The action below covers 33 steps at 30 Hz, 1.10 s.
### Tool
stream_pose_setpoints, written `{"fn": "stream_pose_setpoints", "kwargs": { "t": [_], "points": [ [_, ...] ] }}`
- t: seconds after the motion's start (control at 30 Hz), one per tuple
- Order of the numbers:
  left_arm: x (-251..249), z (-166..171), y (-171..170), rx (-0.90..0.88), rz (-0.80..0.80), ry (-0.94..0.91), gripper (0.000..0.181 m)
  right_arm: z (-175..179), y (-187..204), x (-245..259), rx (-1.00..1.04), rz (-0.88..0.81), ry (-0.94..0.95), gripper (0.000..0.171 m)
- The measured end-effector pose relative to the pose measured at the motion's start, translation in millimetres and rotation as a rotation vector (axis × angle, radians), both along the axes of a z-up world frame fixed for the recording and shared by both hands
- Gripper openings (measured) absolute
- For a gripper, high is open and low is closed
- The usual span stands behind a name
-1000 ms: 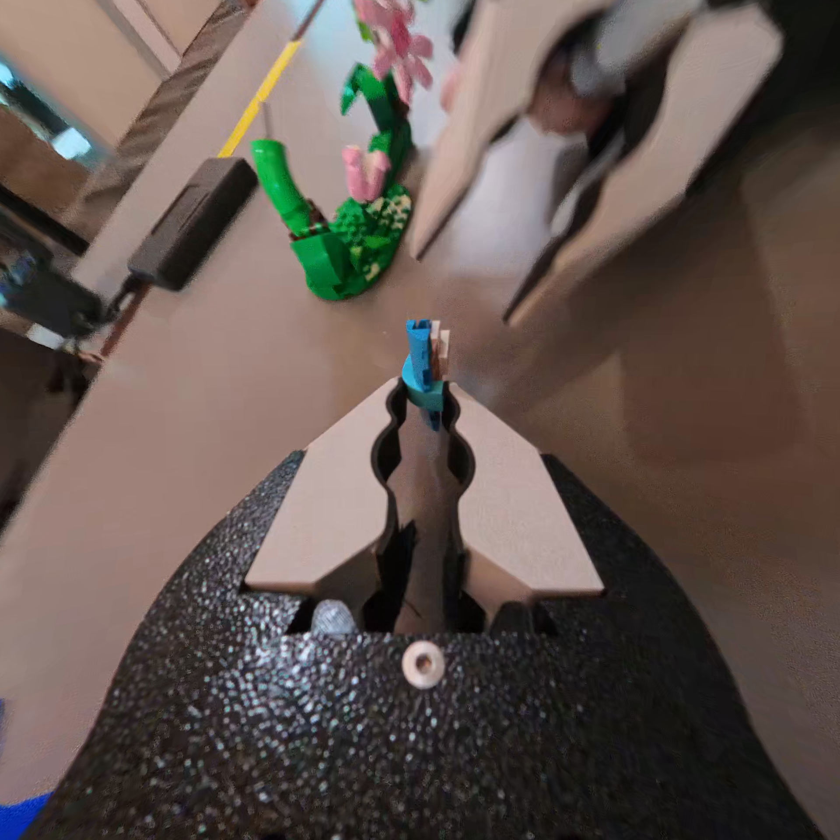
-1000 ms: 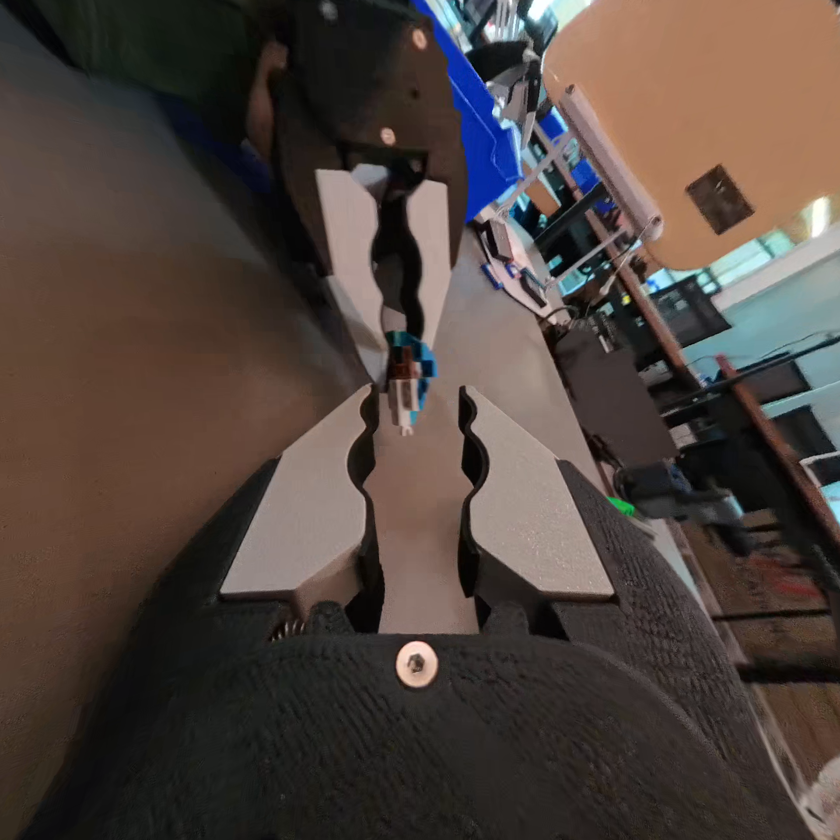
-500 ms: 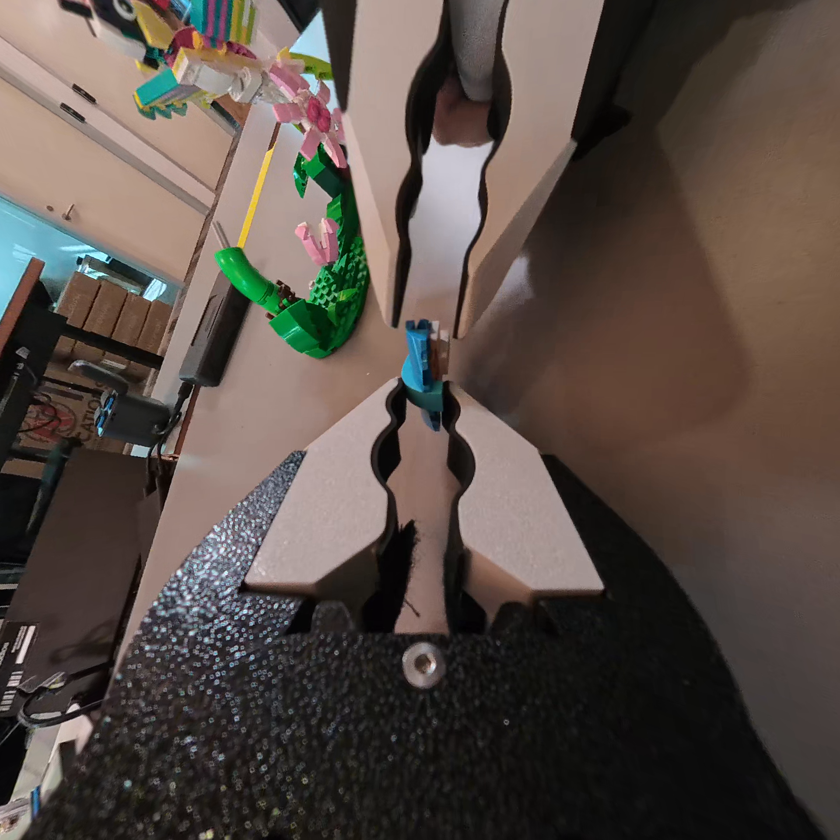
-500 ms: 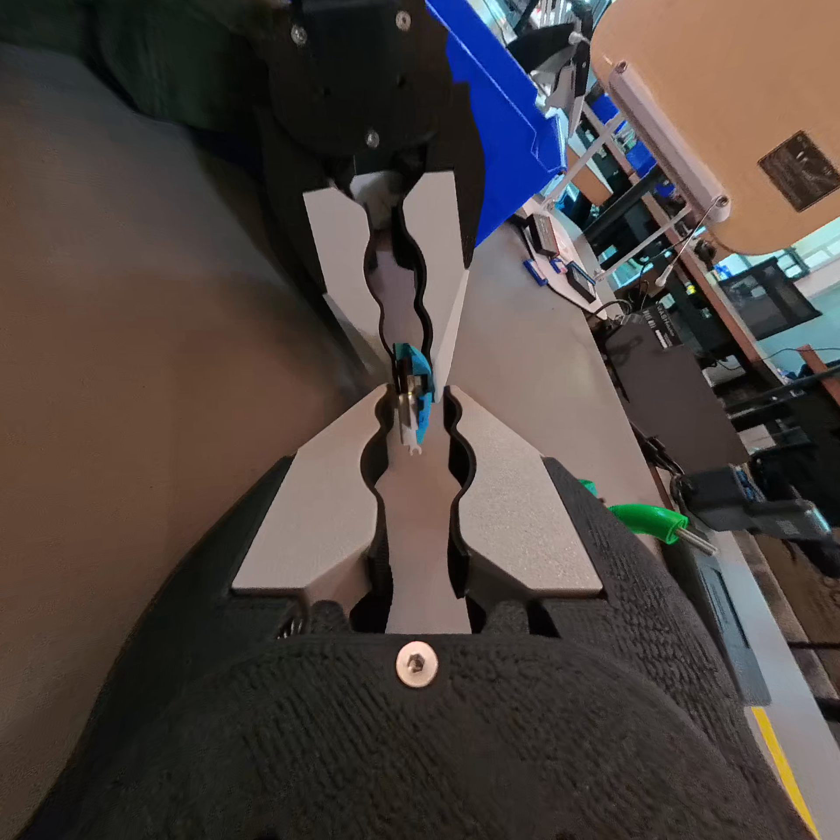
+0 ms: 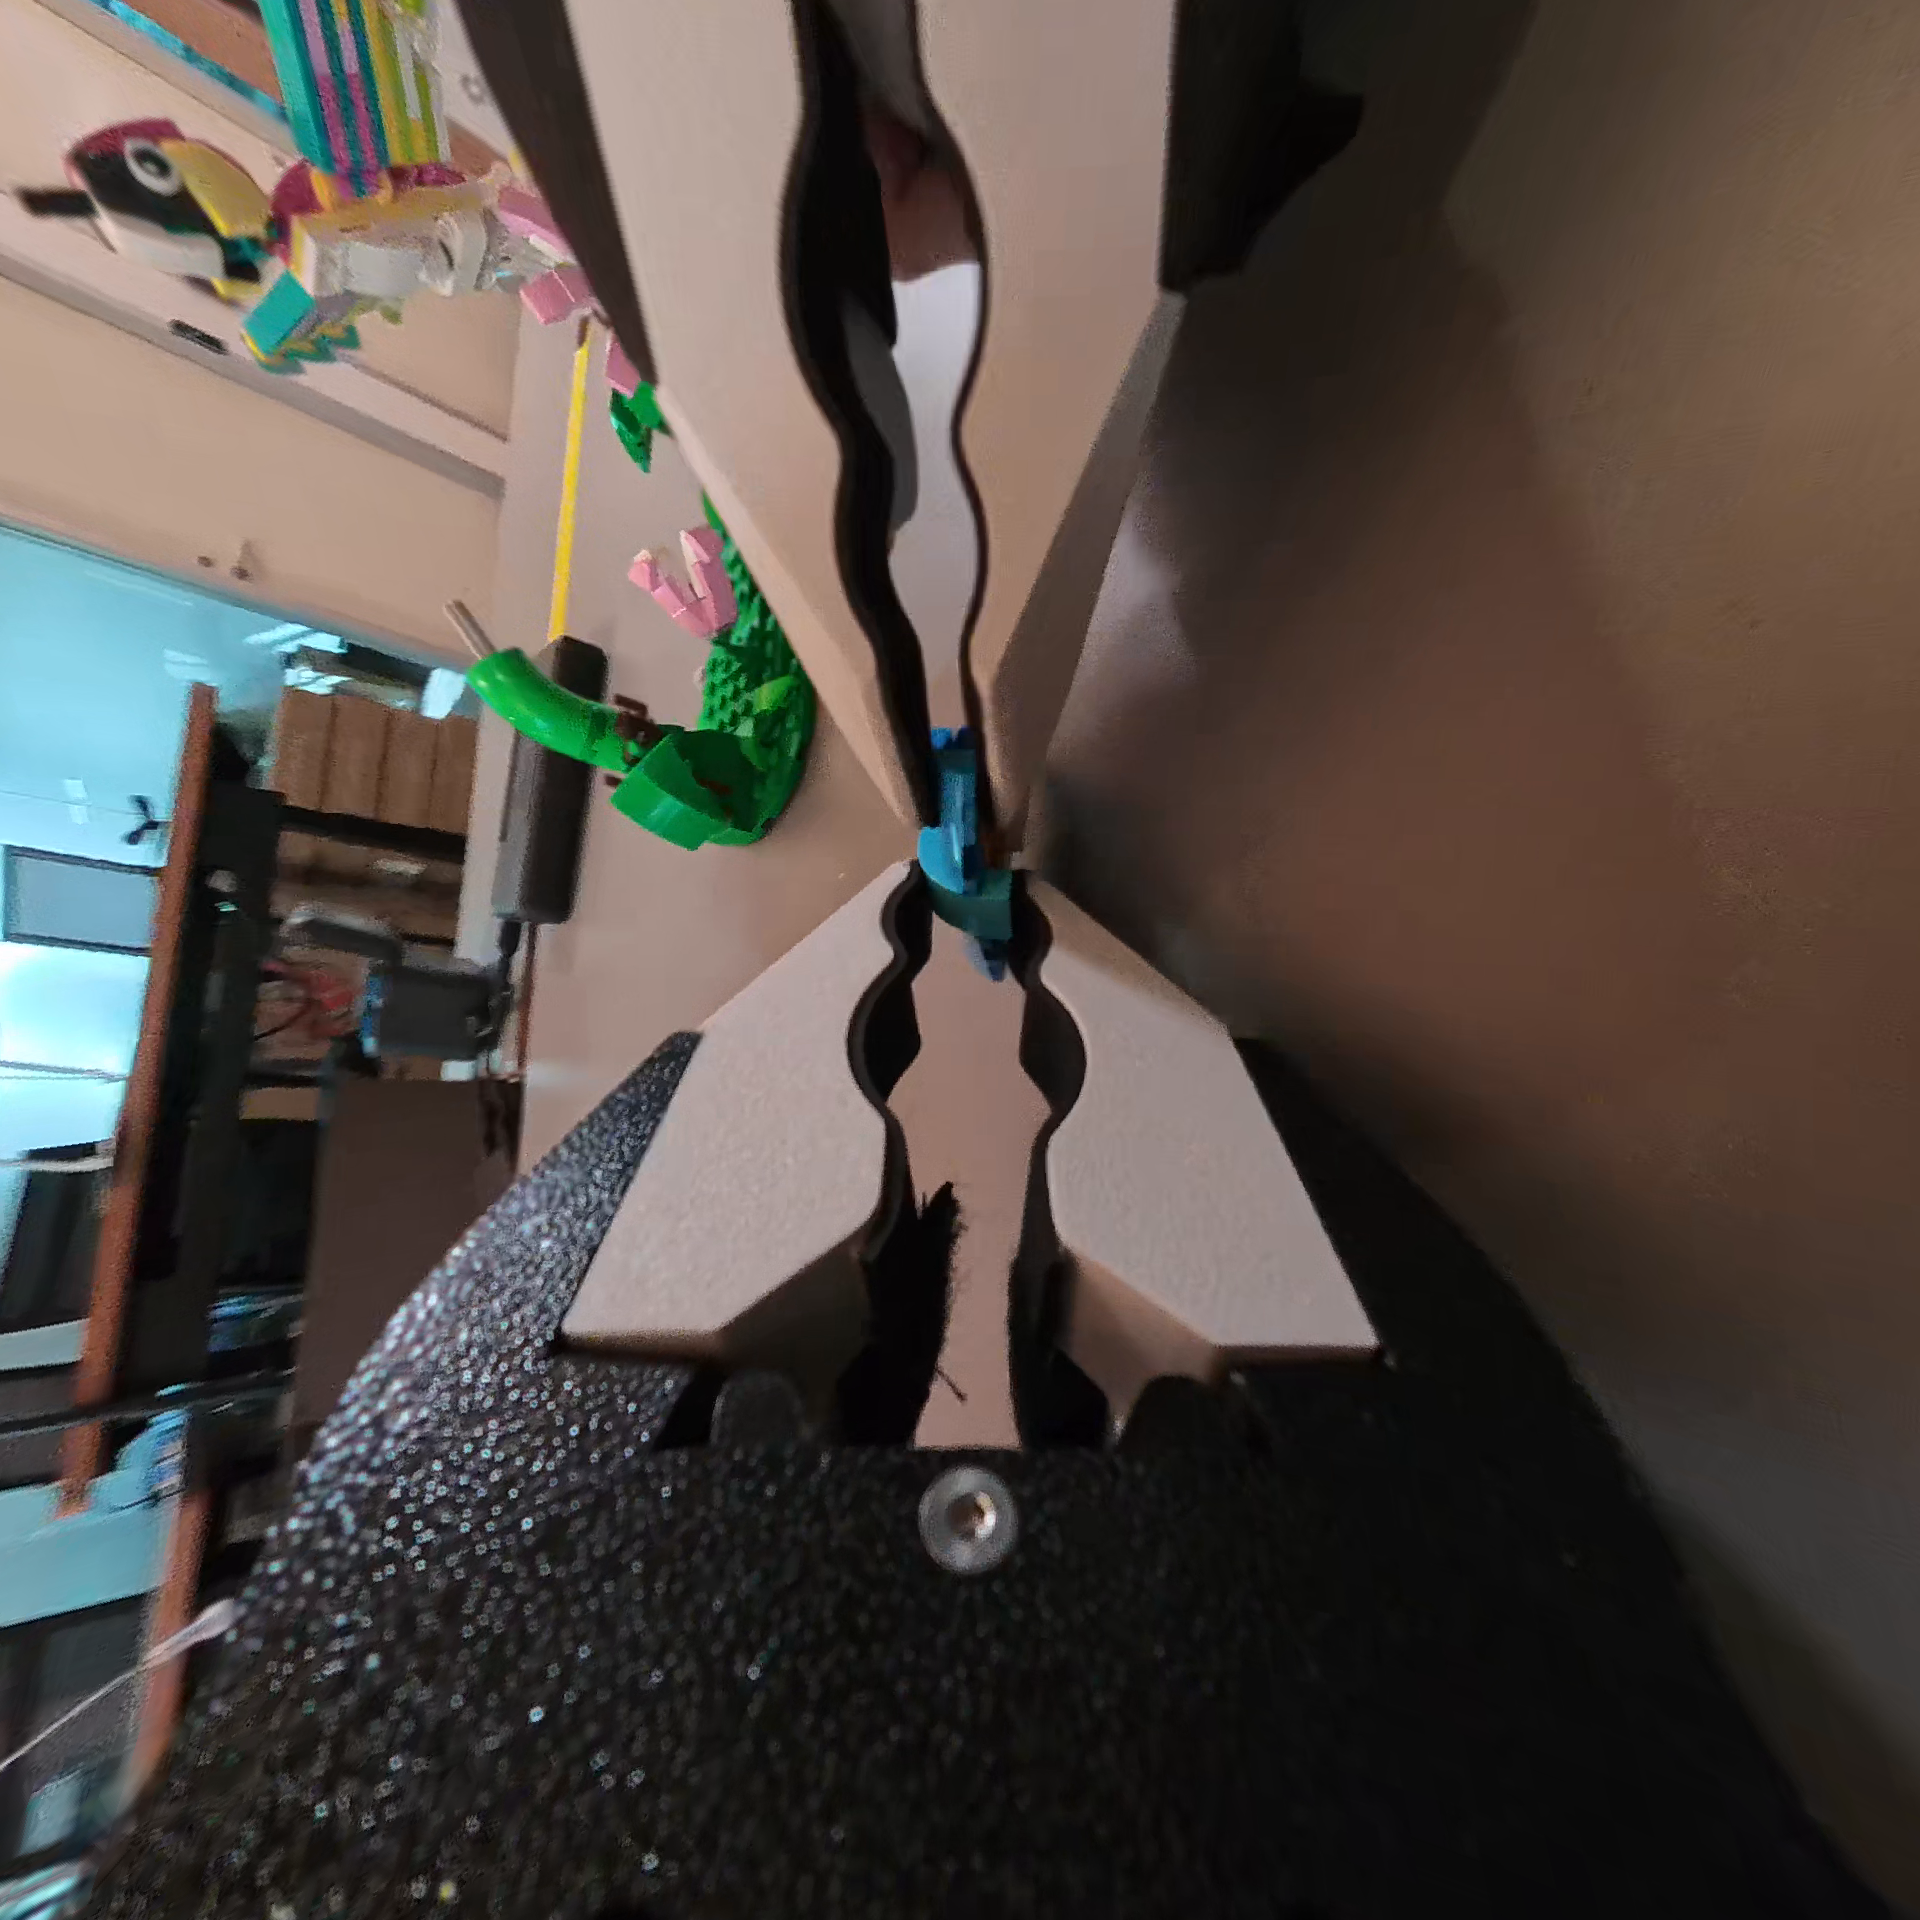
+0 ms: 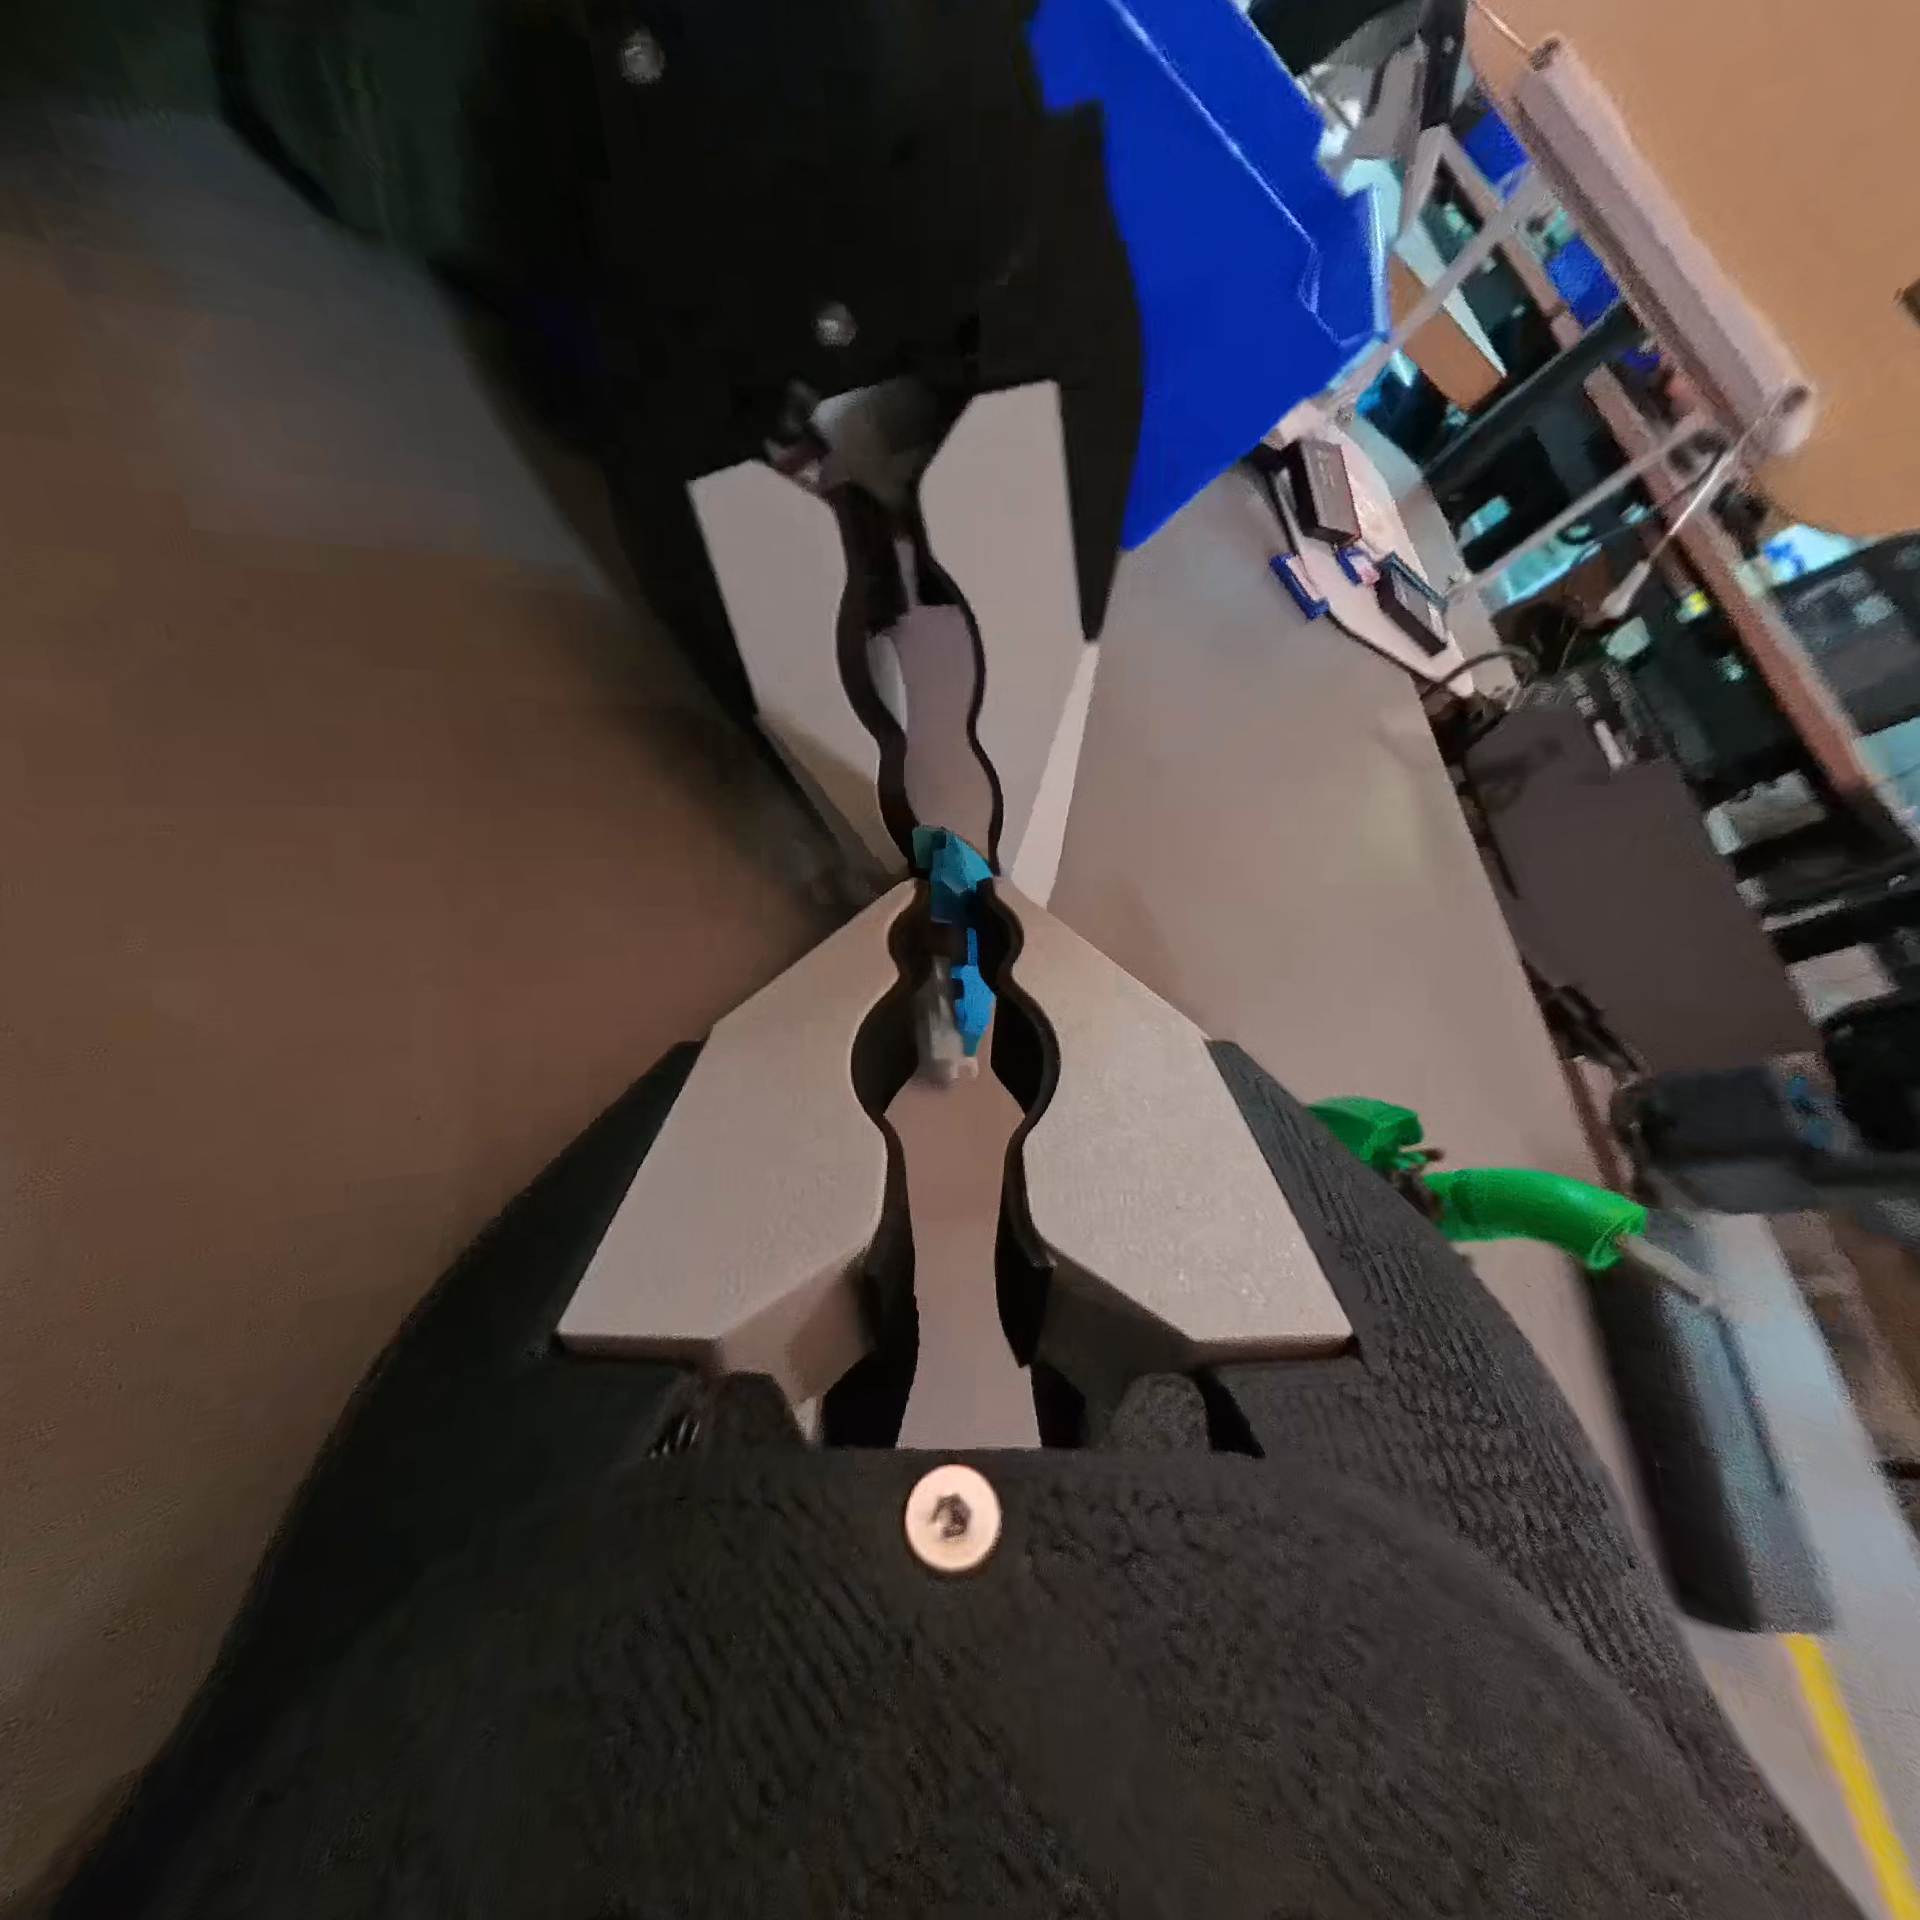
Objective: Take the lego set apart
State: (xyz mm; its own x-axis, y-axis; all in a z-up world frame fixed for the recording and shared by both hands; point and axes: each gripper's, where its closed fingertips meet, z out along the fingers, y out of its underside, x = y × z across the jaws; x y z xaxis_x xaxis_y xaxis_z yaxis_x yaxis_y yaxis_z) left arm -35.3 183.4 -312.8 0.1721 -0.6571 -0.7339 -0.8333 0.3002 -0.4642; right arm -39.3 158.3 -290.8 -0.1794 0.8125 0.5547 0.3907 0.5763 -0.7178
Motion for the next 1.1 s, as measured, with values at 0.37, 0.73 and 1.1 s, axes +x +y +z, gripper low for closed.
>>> {"fn": "stream_pose_setpoints", "kwargs": {
  "t": [0.37,0.73,1.1],
  "points": [
    [-4,10,3,0.041,0.030,-0.004,0.013,10,6,-2,-0.225,-0.052,0.075,0.007],
    [3,-2,-2,-0.052,0.029,0.003,0.013,1,1,1,0.074,0.006,0.017,0.011],
    [-5,5,5,0.023,0.085,0.051,0.013,5,7,-4,-0.133,-0.071,0.057,0.005]
  ]
}}
